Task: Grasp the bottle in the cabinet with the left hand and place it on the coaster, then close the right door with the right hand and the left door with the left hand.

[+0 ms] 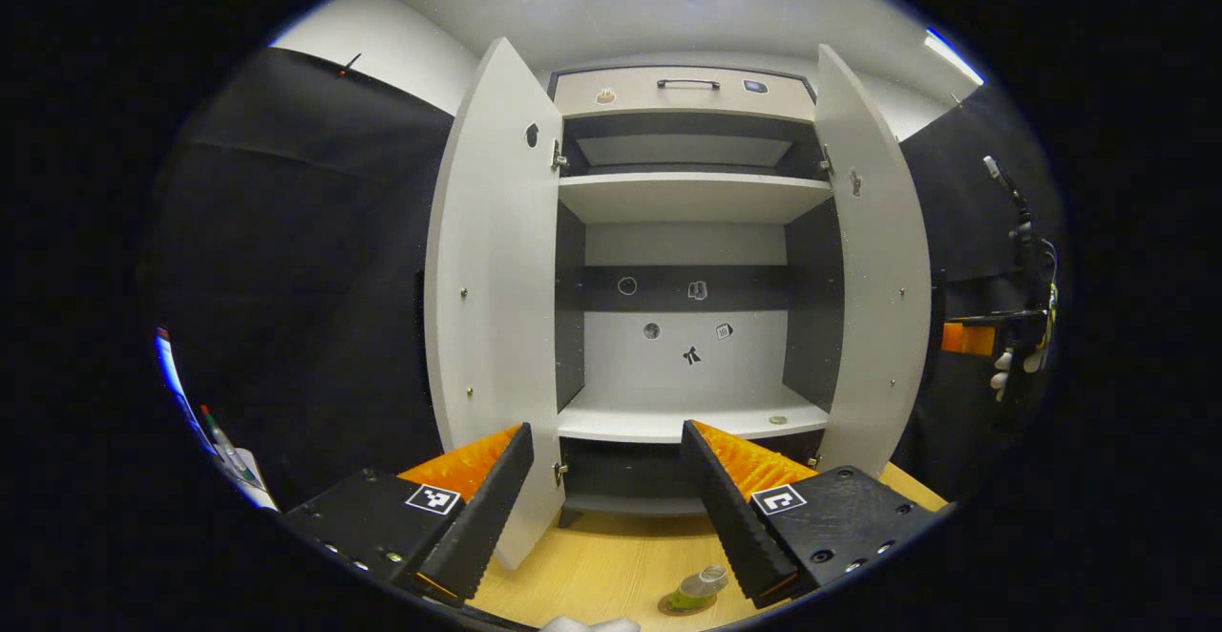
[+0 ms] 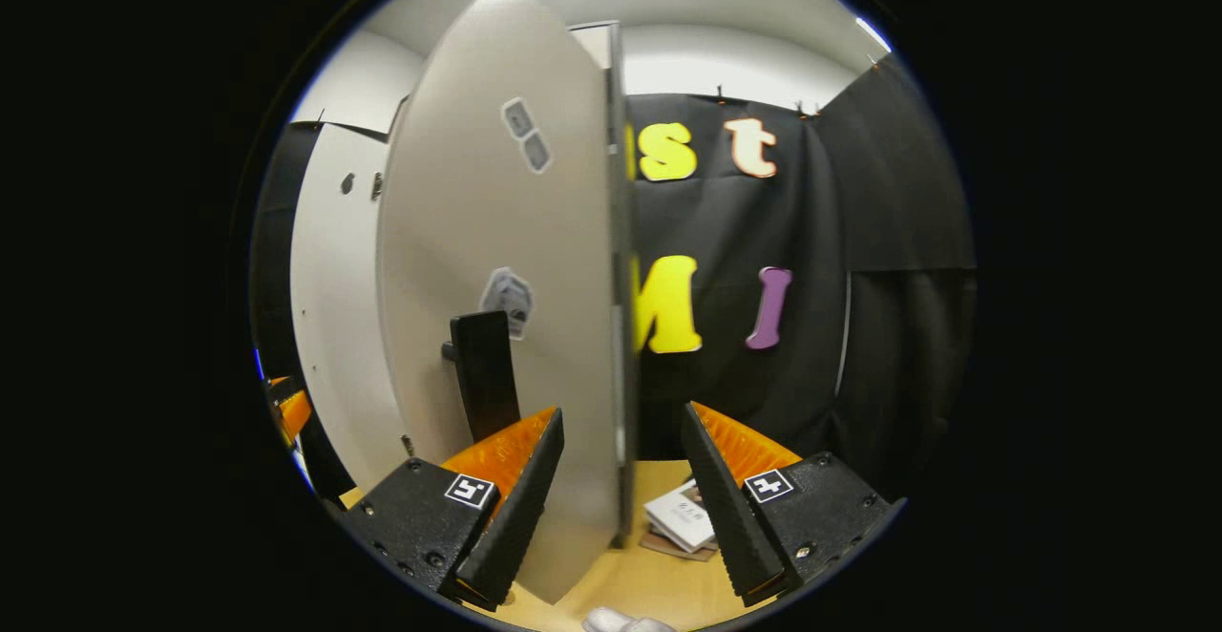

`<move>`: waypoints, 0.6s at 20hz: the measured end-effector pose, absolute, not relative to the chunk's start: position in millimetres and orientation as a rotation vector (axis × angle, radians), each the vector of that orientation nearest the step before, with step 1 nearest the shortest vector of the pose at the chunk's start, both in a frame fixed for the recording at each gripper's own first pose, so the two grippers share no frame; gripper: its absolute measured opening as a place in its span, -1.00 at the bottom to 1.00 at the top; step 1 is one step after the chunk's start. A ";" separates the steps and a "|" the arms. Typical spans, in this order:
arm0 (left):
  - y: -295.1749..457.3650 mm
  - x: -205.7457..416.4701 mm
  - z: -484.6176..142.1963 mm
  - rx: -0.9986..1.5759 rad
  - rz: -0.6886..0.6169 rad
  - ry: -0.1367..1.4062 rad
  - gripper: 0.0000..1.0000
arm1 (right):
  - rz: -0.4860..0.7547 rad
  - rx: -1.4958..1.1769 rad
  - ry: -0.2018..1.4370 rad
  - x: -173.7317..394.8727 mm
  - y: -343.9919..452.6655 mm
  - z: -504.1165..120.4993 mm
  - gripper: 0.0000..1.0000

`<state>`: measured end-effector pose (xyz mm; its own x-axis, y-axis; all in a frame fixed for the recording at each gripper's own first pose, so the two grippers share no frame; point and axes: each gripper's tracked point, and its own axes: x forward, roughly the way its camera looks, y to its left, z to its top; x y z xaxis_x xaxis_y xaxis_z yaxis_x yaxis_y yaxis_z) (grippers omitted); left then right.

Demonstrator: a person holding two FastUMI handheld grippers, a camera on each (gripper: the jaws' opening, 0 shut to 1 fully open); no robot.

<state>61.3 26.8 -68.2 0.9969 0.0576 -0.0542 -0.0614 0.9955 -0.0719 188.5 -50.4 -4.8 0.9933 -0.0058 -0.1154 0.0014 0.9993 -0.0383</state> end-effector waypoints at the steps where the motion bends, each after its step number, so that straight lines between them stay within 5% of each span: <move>1: 32.2 58.2 -67.8 -0.072 0.064 0.050 0.89 | 0.005 -0.050 0.108 192.7 -40.0 -4.7 0.56; 7: 59.4 49.0 -67.0 -0.069 0.075 0.046 0.89 | 0.166 -0.036 0.108 196.1 38.7 -4.5 0.56; 12: 79.8 49.9 -67.8 -0.071 0.058 0.043 0.89 | 0.165 -0.081 0.101 183.3 62.2 -5.1 0.58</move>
